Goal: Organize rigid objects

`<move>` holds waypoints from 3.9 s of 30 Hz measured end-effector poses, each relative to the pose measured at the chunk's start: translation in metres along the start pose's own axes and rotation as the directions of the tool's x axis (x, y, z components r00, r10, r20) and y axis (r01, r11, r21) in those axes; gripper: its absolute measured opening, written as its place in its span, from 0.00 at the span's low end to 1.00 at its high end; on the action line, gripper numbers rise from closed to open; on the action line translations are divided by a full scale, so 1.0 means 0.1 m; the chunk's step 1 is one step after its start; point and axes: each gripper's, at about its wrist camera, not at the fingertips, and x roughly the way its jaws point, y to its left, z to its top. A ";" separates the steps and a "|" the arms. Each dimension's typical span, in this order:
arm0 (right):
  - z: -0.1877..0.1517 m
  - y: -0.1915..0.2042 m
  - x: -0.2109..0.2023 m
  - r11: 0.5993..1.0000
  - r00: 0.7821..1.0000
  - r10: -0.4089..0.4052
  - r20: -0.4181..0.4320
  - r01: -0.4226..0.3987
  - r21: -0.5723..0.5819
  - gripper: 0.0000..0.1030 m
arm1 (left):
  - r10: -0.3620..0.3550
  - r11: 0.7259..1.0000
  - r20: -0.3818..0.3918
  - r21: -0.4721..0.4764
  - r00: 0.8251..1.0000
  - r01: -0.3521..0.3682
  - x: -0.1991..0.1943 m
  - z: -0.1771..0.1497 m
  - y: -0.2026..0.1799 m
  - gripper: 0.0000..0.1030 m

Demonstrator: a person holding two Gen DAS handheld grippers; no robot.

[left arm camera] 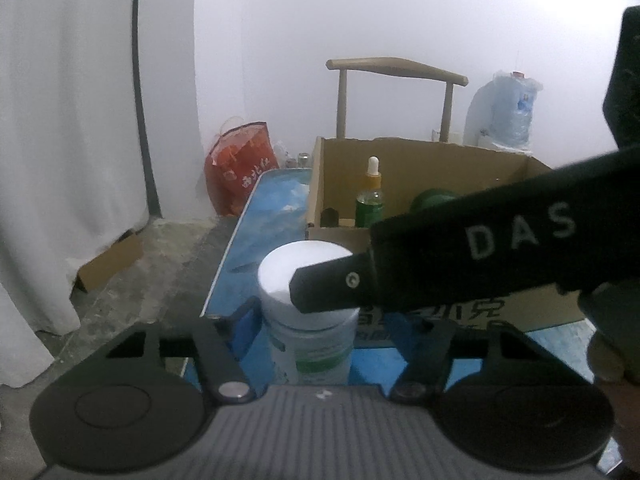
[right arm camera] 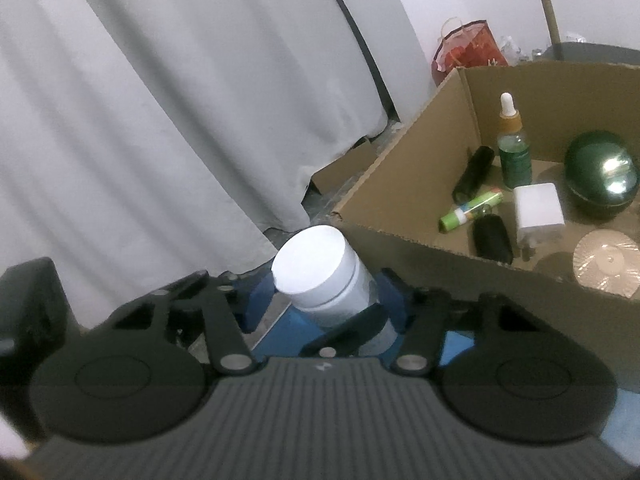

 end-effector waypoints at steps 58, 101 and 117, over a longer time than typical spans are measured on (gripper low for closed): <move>-0.99 -1.45 -2.36 0.880 0.899 -0.393 0.192 0.306 0.364 0.44 | -0.336 0.924 -0.148 0.137 0.930 0.356 0.00 -0.46 -1.68 0.62; -1.84 -1.68 -2.30 0.817 0.868 -0.436 0.237 0.271 0.509 0.56 | -0.460 0.830 -0.310 0.184 0.832 0.527 -0.21 -0.67 -2.24 0.53; -1.80 -1.47 -2.08 0.796 0.894 -0.432 0.119 0.317 0.515 0.58 | -0.430 0.853 -0.294 0.177 0.854 0.491 -0.42 -0.79 -1.92 0.65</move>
